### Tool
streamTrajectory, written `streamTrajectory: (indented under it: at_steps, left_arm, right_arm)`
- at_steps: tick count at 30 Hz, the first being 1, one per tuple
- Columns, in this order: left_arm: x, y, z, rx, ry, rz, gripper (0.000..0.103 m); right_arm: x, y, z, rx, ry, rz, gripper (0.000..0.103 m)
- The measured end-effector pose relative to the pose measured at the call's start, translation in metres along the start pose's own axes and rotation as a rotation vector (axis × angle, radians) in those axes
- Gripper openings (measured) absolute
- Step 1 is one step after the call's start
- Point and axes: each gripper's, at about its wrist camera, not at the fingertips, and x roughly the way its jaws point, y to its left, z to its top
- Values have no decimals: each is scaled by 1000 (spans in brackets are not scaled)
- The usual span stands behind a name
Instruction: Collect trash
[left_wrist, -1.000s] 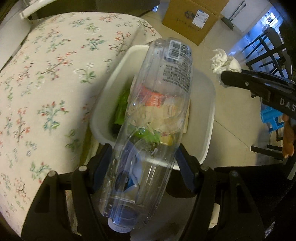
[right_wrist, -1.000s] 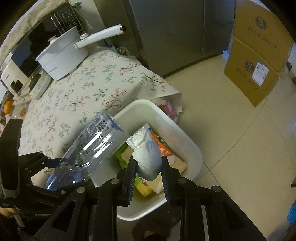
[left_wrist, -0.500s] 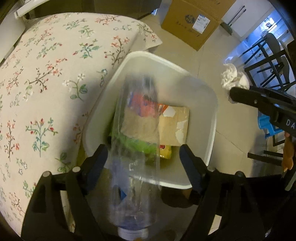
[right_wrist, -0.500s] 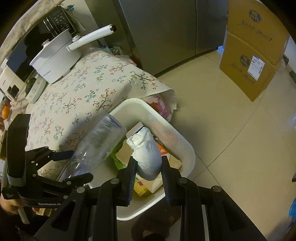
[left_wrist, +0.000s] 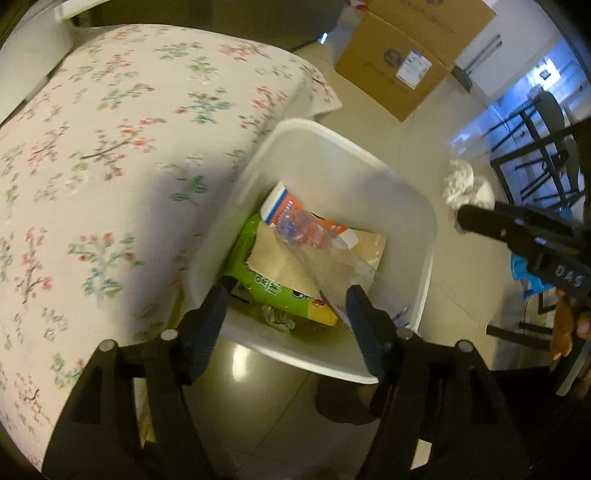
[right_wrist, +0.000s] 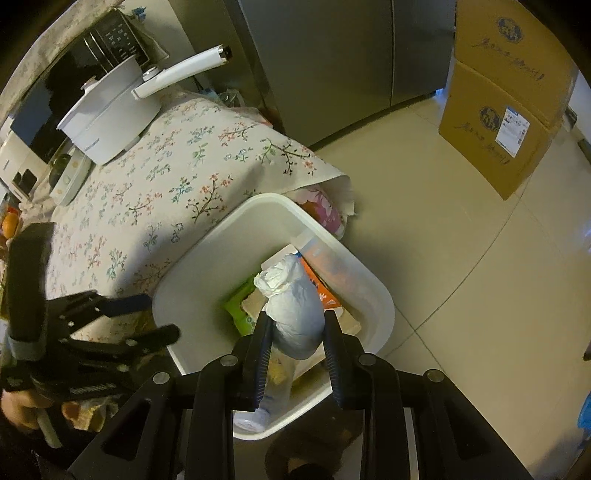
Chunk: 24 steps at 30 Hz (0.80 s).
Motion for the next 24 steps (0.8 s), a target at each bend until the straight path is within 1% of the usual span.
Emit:
streamTrajectory:
  at_steps: [5,9,11,12,13,14,17,20,24]
  left_arm:
    - [-18,13,-6,-35,-32,9,76]
    - [-29,20,-12,-45,-51,33,79]
    - [-34,24,-15,-56,-62,53,85]
    - [-36,25,-16,-59,-67,56,86]
    - [-38,27,-17,-61,-73,60,86]
    - [-41,27,-19,-62,-78,65,87]
    - [-49,29,-26,-63,-103,97,99]
    - [-61,33,-38,-90,-140,115,100]
    - [-79,42,-58,-150,-187,132,102]
  right_arm:
    - [2,2,0,2,8,1,30]
    - [4,8,0,-5,16,22,30]
    - [4,12,0,-6,18,45,38]
    - [4,14,0,-5,16,49,42]
    - [3,15,0,-4,12,52,49]
    - [1,17,1,-3,5,55,55]
    - [-4,23,1,5,-10,65,60]
    - [-12,32,0,8,-32,64,64]
    - [-25,50,-6,-20,-70,53,70]
